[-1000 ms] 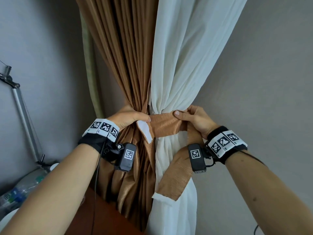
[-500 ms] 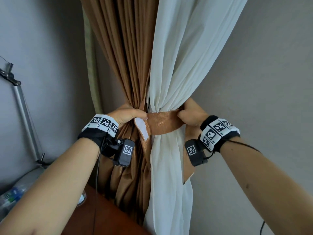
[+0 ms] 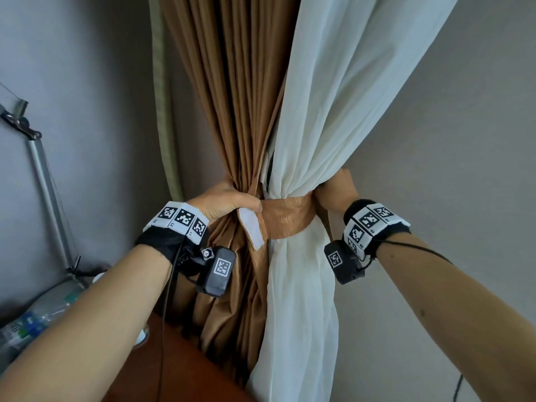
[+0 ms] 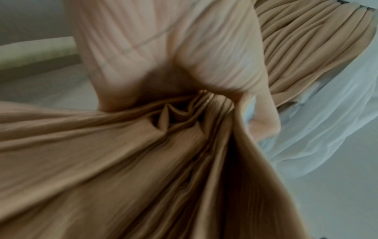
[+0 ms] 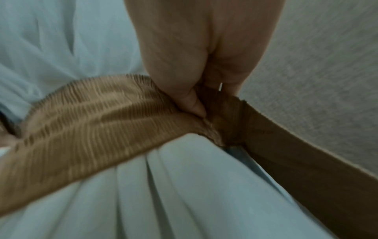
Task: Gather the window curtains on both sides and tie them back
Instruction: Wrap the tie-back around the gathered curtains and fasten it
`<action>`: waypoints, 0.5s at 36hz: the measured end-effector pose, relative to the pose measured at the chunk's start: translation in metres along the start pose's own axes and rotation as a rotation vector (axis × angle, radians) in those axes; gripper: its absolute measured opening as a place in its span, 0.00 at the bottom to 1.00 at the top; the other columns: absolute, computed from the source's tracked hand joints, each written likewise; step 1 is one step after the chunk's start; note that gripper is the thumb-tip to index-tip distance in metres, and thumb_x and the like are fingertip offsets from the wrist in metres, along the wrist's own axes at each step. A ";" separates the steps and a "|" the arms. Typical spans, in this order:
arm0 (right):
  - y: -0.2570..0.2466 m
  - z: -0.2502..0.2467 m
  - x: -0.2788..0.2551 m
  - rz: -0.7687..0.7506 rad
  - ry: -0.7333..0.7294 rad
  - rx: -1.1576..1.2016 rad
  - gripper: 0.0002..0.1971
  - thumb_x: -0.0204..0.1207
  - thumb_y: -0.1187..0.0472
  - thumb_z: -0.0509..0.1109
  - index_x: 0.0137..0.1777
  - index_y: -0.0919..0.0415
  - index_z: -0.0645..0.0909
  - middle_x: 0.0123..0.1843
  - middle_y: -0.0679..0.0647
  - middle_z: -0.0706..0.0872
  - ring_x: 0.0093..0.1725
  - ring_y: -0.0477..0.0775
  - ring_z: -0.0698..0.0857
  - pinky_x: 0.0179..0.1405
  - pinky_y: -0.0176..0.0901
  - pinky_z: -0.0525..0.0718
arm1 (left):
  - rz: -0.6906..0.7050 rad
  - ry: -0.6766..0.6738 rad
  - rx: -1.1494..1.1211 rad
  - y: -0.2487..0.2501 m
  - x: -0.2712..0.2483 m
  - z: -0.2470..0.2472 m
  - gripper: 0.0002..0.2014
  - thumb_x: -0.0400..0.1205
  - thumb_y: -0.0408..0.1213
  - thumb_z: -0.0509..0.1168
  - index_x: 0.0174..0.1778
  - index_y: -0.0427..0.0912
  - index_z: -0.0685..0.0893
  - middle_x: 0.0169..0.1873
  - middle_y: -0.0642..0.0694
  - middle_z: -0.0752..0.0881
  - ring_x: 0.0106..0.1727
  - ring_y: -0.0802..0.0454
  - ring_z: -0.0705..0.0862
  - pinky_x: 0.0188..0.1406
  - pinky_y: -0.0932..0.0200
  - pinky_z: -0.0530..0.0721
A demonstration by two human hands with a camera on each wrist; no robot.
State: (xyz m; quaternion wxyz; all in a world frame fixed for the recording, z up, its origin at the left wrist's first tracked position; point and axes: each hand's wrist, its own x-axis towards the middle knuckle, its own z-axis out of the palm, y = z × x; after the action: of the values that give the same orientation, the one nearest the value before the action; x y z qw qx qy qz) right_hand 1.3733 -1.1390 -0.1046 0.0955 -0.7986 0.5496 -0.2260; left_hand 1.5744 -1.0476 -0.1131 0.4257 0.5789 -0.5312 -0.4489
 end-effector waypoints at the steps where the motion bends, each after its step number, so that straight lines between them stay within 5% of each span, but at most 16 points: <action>1: 0.001 0.002 0.004 -0.015 -0.012 -0.045 0.16 0.78 0.72 0.57 0.29 0.61 0.71 0.46 0.65 0.87 0.52 0.67 0.83 0.47 0.46 0.71 | -0.015 0.024 -0.016 0.000 0.000 -0.001 0.22 0.52 0.33 0.76 0.43 0.39 0.86 0.43 0.41 0.91 0.47 0.47 0.90 0.58 0.50 0.85; 2: 0.000 0.002 0.008 -0.009 -0.011 -0.065 0.16 0.77 0.71 0.57 0.28 0.60 0.68 0.42 0.63 0.85 0.49 0.65 0.83 0.44 0.44 0.69 | -0.030 0.034 -0.028 0.003 -0.002 -0.002 0.18 0.53 0.32 0.75 0.39 0.42 0.84 0.36 0.47 0.91 0.41 0.53 0.89 0.53 0.55 0.86; 4: 0.000 0.004 0.016 -0.005 0.007 -0.082 0.08 0.77 0.66 0.60 0.38 0.66 0.77 0.44 0.61 0.84 0.48 0.64 0.83 0.42 0.45 0.73 | -0.058 0.041 -0.045 0.005 -0.002 -0.006 0.12 0.55 0.31 0.73 0.31 0.47 0.84 0.26 0.57 0.89 0.33 0.61 0.87 0.42 0.64 0.84; 6: 0.003 0.004 0.023 -0.027 -0.001 -0.141 0.11 0.78 0.60 0.61 0.55 0.64 0.80 0.54 0.61 0.85 0.54 0.63 0.84 0.48 0.48 0.78 | -0.080 0.070 -0.055 0.008 -0.004 -0.008 0.17 0.54 0.30 0.74 0.37 0.47 0.85 0.34 0.54 0.91 0.39 0.59 0.87 0.39 0.65 0.84; 8: 0.001 0.001 0.024 0.003 -0.020 -0.200 0.14 0.80 0.55 0.63 0.60 0.61 0.79 0.58 0.58 0.84 0.58 0.62 0.84 0.52 0.50 0.79 | -0.096 0.096 -0.045 0.010 -0.005 -0.013 0.31 0.52 0.30 0.76 0.53 0.42 0.81 0.50 0.44 0.89 0.51 0.52 0.87 0.45 0.61 0.84; 10: -0.001 -0.002 0.027 0.002 0.009 -0.247 0.14 0.80 0.54 0.64 0.59 0.63 0.79 0.58 0.59 0.85 0.59 0.62 0.84 0.55 0.51 0.81 | -0.125 0.114 -0.042 0.011 -0.007 -0.014 0.39 0.50 0.30 0.77 0.62 0.37 0.79 0.52 0.42 0.88 0.54 0.49 0.86 0.47 0.60 0.83; 12: -0.002 -0.004 0.031 -0.021 0.009 -0.290 0.15 0.79 0.52 0.66 0.58 0.63 0.80 0.59 0.60 0.85 0.60 0.63 0.84 0.57 0.52 0.82 | -0.152 0.124 -0.047 0.011 -0.009 -0.017 0.39 0.50 0.30 0.77 0.62 0.33 0.80 0.50 0.42 0.88 0.54 0.50 0.86 0.50 0.61 0.83; 15: -0.005 -0.010 0.039 -0.026 -0.010 -0.280 0.12 0.76 0.50 0.69 0.44 0.61 0.79 0.57 0.59 0.86 0.58 0.62 0.85 0.55 0.53 0.85 | -0.152 0.159 -0.032 0.005 -0.009 -0.025 0.47 0.43 0.36 0.81 0.62 0.27 0.81 0.55 0.35 0.88 0.63 0.41 0.83 0.74 0.43 0.71; 18: -0.006 -0.014 0.049 -0.022 -0.050 -0.245 0.13 0.74 0.48 0.67 0.48 0.58 0.82 0.59 0.57 0.87 0.58 0.60 0.86 0.56 0.53 0.85 | -0.136 0.160 0.009 0.002 -0.013 -0.028 0.44 0.45 0.38 0.78 0.60 0.23 0.83 0.56 0.31 0.88 0.62 0.40 0.85 0.77 0.40 0.67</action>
State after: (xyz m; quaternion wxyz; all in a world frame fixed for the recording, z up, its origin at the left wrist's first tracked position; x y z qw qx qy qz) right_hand 1.3860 -1.1806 -0.0774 0.0084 -0.8158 0.5616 -0.1379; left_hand 1.6005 -1.0342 -0.1039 0.4326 0.6497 -0.4570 -0.4266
